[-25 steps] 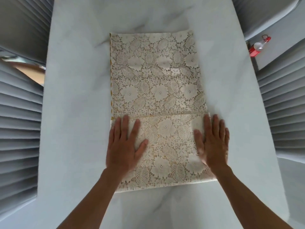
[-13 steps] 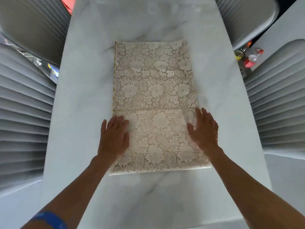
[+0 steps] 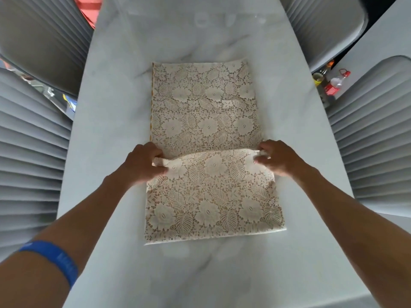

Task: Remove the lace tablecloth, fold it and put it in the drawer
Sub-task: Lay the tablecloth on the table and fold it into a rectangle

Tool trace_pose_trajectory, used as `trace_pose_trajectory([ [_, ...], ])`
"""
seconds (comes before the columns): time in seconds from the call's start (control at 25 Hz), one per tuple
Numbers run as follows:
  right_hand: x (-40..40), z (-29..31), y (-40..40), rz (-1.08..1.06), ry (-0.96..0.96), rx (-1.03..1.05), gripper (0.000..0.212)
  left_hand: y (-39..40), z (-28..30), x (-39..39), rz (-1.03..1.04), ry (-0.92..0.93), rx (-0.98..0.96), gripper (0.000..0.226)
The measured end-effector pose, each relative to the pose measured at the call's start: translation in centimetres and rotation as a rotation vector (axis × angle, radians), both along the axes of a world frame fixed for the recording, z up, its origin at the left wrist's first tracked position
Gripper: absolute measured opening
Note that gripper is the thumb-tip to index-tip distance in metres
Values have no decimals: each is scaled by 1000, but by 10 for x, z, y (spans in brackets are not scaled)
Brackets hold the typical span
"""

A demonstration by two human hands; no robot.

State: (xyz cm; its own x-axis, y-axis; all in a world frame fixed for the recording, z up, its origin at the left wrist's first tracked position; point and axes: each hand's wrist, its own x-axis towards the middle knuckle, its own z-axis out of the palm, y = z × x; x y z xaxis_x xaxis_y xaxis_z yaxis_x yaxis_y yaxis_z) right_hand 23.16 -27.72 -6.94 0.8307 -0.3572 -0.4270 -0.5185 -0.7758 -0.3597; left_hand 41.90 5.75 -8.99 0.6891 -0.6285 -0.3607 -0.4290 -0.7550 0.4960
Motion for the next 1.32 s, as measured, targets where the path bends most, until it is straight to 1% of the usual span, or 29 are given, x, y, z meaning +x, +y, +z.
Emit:
trace_pose_trajectory([
  [0.04,-1,0,-1,-48,-37,98,12,3,0,2,71,73,-77,21],
  [0.08,0,-1,-2,-64,-63,118,12,4,0,4,130,130,-120,19],
  [0.12,1,-2,-2,-68,-74,96,12,5,0,6,163,167,-128,16],
  [0.2,5,-6,1,-83,-86,14,16,3,-1,7,190,178,-117,14],
  [0.24,5,-7,5,-101,-99,-51,18,1,0,4,210,138,-125,16],
  [0.28,4,-6,13,-136,-111,-148,22,-2,2,-3,241,47,-131,21],
  [0.32,-1,-8,25,-177,-133,-276,29,-3,4,-15,263,-104,-131,28],
  [0.36,-8,-12,44,-209,-183,-374,38,-5,4,-34,251,-270,-141,35],
  [0.4,-18,-18,72,-222,-267,-403,48,-6,1,-62,203,-383,-184,41],
  [0.44,-32,-25,106,-196,-342,-368,55,-3,-4,-96,128,-409,-233,46],
  [0.48,-51,-36,138,-125,-368,-328,59,4,-12,-133,38,-392,-239,53],
  [0.56,-95,-58,174,32,-319,-333,61,31,-30,-186,-104,-386,-131,61],
  [0.6,-114,-65,173,60,-287,-357,61,46,-38,-195,-143,-404,-67,63],
  [0.72,-141,-66,144,34,-242,-382,65,63,-42,-191,-183,-454,42,68],
  [0.84,-153,-57,129,178,-237,-351,73,62,-33,-188,-220,-465,19,72],
  [0.88,-157,-53,121,244,-244,-340,73,62,-30,-187,-235,-481,4,68],
  [0.96,-163,-48,106,316,-260,-364,66,58,-23,-182,-259,-526,9,60],
  [1.08,-160,-38,103,242,-284,-509,50,49,-11,-183,-255,-597,67,55],
  [1.12,-156,-37,105,206,-288,-535,49,46,-9,-185,-246,-610,82,53],
  [1.16,-155,-35,107,177,-291,-533,50,45,-5,-187,-223,-589,99,53],
  [1.24,-159,-24,112,135,-263,-474,48,48,7,-192,-170,-439,177,57],
  [1.28,-163,-13,115,126,-189,-438,41,52,14,-194,-166,-341,240,54],
  [1.32,-172,1,119,124,-75,-409,32,59,23,-200,-175,-266,295,49],
])
